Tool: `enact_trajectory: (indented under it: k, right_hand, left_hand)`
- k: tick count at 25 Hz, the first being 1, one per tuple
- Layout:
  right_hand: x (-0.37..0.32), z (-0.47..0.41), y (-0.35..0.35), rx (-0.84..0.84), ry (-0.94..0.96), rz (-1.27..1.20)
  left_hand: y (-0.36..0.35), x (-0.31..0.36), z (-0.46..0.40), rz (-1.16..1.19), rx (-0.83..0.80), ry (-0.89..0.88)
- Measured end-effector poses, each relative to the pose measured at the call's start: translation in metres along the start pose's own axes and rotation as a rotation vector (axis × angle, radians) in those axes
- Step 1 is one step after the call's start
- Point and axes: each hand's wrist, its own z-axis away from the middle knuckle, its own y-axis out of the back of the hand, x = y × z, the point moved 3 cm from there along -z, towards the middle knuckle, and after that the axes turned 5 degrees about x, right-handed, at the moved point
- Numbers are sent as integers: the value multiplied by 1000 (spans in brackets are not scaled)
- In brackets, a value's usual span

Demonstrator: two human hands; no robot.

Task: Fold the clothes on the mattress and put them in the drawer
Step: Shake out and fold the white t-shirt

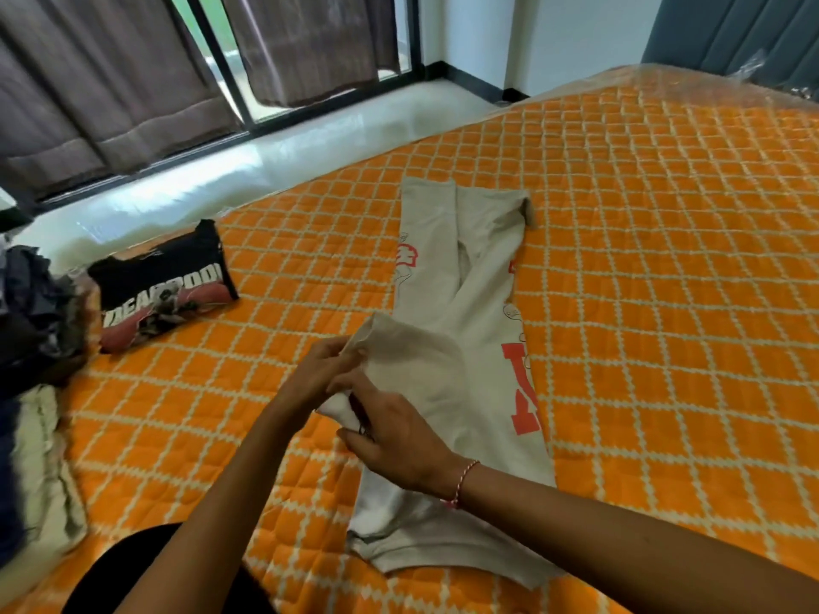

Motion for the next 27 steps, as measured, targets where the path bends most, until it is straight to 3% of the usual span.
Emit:
enact_trajectory:
  k: [3,5,8,11,13,15,17,19,22,24,27]
  right_hand:
    - [15,3,-21,-133,-165,36]
    - [33,6,-21,-130,-344,56]
    - [43,10,-22,-101,-584,-109]
    - [32,17,-24,-312,-684,-437]
    - [32,26,-9,-382,-807,-636]
    - [43,40,19,-252,-1025,-879]
    - [62,58,45,-82,-1204,-1055]
    - [73,67,59,3,-1272,-1049]
    - [77,69,60,30,-1303,-705]
    - [77,74,58,-69,-1314,-533]
    - [74,88,63,-309,-1418,-547]
  left_hand:
    - [14,-37,5,-183,29,314]
    - [8,-54,10,-243,-14,455]
    - [5,-49,11,-146,86,345]
    - [7,-24,12,27,203,157]
    - [-11,-5,16,69,65,98]
    - [-38,6,23,164,-216,196]
    - [-51,4,18,240,-265,249]
    - [-51,-8,1,113,-98,161]
    - [-57,-31,-16,-91,100,198]
    - [-76,-36,-19,-30,110,289]
    - [-96,-39,-32,-159,173,229]
